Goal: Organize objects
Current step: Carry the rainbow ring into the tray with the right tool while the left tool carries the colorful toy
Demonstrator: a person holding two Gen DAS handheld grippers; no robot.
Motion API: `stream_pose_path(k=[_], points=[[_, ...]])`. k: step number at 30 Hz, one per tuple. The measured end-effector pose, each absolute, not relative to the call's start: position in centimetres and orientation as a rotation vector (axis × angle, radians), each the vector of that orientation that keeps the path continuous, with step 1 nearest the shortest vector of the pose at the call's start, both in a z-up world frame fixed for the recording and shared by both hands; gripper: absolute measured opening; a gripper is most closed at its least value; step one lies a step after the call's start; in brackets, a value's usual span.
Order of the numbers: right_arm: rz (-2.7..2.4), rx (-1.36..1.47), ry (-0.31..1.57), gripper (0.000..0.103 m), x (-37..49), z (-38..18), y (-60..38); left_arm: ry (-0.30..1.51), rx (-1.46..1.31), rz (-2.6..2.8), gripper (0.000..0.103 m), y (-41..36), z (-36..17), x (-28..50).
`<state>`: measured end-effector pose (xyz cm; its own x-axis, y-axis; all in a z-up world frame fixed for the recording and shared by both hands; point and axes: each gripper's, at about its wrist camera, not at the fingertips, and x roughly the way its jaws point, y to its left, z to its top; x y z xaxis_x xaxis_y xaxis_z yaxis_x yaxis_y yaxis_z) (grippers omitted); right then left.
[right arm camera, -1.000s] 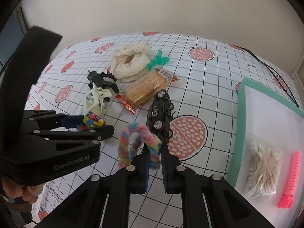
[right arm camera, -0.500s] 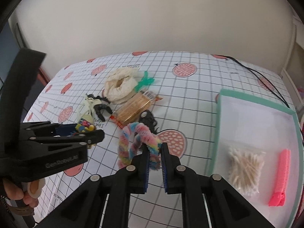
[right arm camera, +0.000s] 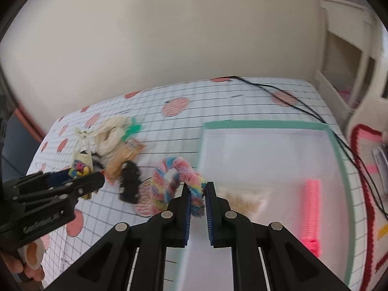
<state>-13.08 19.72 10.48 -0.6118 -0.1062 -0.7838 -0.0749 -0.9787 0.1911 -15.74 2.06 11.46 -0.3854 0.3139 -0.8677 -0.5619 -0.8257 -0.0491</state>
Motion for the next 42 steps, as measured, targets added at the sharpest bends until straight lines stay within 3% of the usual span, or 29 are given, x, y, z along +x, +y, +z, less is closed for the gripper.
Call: stream_pose_path(k=[13, 42], points=[[-2.930, 1.416, -0.484, 0.012, -11.0, 10.7, 27.6, 0.389, -1.223, 2.072, 0.045, 9.0, 11.9, -11.2], [-2.771, 1.730, -0.498, 0.012, -11.4, 6.3, 29.1, 0.552, -1.507, 1.841, 0.045, 14.1, 5.3, -6.8]])
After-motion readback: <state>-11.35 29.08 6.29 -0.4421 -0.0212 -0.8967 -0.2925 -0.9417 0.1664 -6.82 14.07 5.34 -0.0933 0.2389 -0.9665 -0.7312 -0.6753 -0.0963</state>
